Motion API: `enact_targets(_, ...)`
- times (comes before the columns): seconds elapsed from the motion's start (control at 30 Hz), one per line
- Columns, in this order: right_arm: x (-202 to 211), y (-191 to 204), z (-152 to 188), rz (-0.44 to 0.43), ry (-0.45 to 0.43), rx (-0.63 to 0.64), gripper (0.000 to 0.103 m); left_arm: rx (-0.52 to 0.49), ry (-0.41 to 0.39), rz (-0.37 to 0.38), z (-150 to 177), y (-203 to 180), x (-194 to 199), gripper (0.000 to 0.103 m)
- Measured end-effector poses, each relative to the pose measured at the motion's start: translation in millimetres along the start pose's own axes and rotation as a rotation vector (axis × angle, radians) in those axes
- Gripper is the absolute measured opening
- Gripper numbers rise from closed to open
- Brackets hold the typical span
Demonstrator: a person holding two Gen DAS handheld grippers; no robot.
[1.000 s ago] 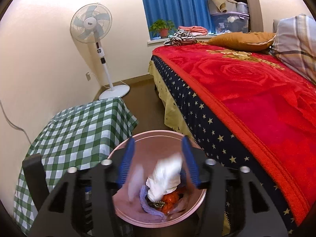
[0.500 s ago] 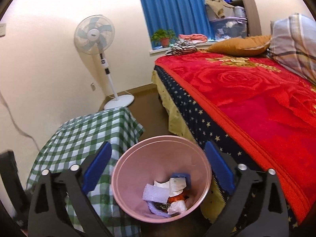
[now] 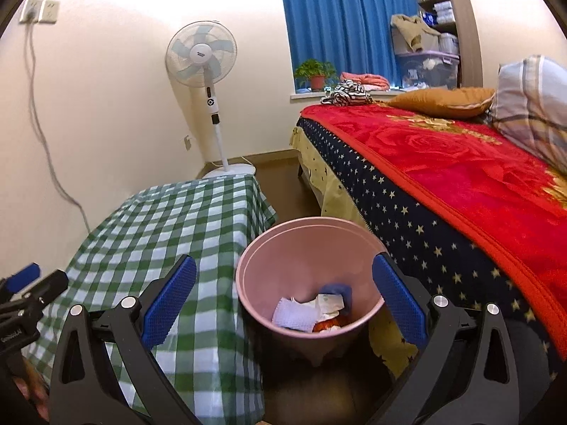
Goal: Collect trash
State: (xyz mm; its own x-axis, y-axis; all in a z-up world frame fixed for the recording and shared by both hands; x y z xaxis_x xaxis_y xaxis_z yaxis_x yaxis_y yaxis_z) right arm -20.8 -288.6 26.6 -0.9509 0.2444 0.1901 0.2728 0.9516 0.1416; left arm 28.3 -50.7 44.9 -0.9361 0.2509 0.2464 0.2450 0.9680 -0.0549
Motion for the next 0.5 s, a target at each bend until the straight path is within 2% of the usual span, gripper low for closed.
enact_targets(0.13,9,16,17,-0.016,0.025,0.052,0.098,0.005,-0.01,-0.058,19,11,12,0.095)
enact_targets(0.27,8,30,25,-0.034,0.03,0.107,0.098,-0.005,0.014,-0.073,35,10,9,0.095)
enact_targets(0.5,4,42,32,-0.04,0.046,0.123,0.098,0.026,0.014,-0.083,43,11,10,0.095)
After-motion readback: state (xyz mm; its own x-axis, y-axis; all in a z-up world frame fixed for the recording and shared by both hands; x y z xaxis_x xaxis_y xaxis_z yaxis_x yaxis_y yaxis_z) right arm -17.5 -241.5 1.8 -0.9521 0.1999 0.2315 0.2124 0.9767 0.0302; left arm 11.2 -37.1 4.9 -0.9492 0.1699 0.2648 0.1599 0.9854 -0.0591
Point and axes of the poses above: each gripper's, at about its wrist camera, not at the fingertips, and x roughly against the way its jaws point, y to its left, z to its underside, the point moved 5 cm from there along -x, roughly the way its jaws point, and after that the axes turned 15 degrees about -y, right-handed, at the moved point
